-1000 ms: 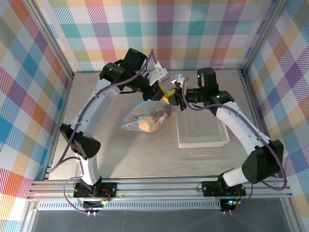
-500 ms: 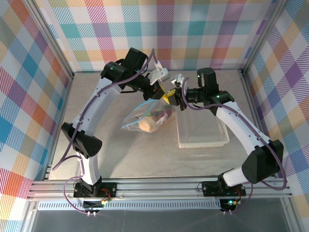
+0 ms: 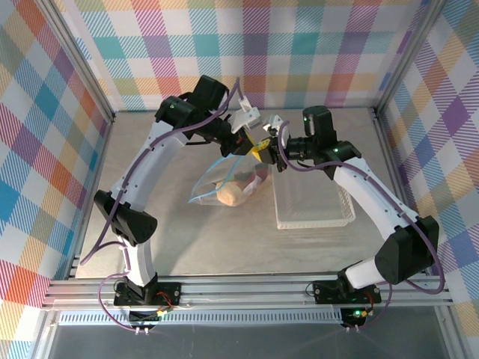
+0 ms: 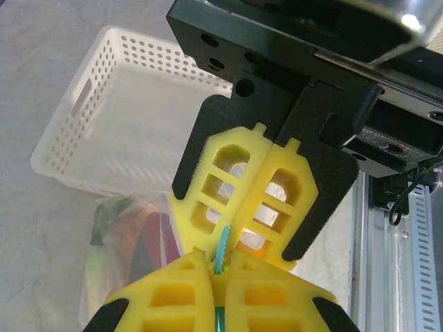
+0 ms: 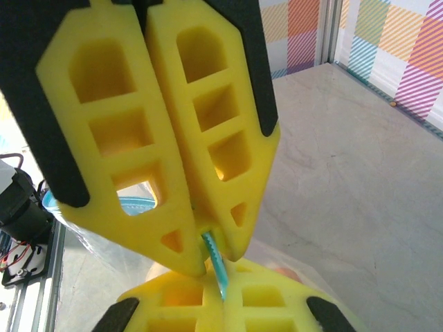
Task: Place the food in the zip-top bag and seal the zipper
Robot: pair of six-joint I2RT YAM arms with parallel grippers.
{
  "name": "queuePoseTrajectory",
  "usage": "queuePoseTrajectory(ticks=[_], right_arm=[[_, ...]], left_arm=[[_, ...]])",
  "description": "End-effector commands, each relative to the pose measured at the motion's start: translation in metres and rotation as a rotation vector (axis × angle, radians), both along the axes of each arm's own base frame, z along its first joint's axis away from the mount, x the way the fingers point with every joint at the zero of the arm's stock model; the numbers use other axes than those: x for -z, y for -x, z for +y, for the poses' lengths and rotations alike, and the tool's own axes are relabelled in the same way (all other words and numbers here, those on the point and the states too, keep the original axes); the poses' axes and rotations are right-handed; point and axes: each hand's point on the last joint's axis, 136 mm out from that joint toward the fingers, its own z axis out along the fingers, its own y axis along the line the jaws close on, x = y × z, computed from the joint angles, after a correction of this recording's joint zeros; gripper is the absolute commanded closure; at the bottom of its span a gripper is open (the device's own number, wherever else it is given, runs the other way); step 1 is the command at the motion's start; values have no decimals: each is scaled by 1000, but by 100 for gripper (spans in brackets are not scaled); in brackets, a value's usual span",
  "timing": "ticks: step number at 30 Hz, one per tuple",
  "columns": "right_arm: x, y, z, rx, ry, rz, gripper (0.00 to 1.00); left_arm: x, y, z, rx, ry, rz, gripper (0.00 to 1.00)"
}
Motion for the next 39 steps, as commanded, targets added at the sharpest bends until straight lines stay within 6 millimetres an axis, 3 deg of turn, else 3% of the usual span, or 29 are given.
queuePoseTrajectory(ticks=[1, 7, 21, 31, 39], right_arm=[[-38, -6, -1, 17, -52, -114, 100], [-41, -8, -2, 31, -55, -120, 100], [-44, -15, -8, 76, -46, -135, 100], [-44, -21, -10, 110, -43, -126, 100], [-45, -28, -10, 147, -47, -109, 100]], left_arm=[[-2, 15, 17, -1, -24, 19, 100], [-5, 19, 26, -17, -16, 14, 100], [13, 20, 44, -58, -44, 37, 100], [22, 11, 71, -168, -94, 33, 100], [41, 10, 83, -223, -147, 70, 100]])
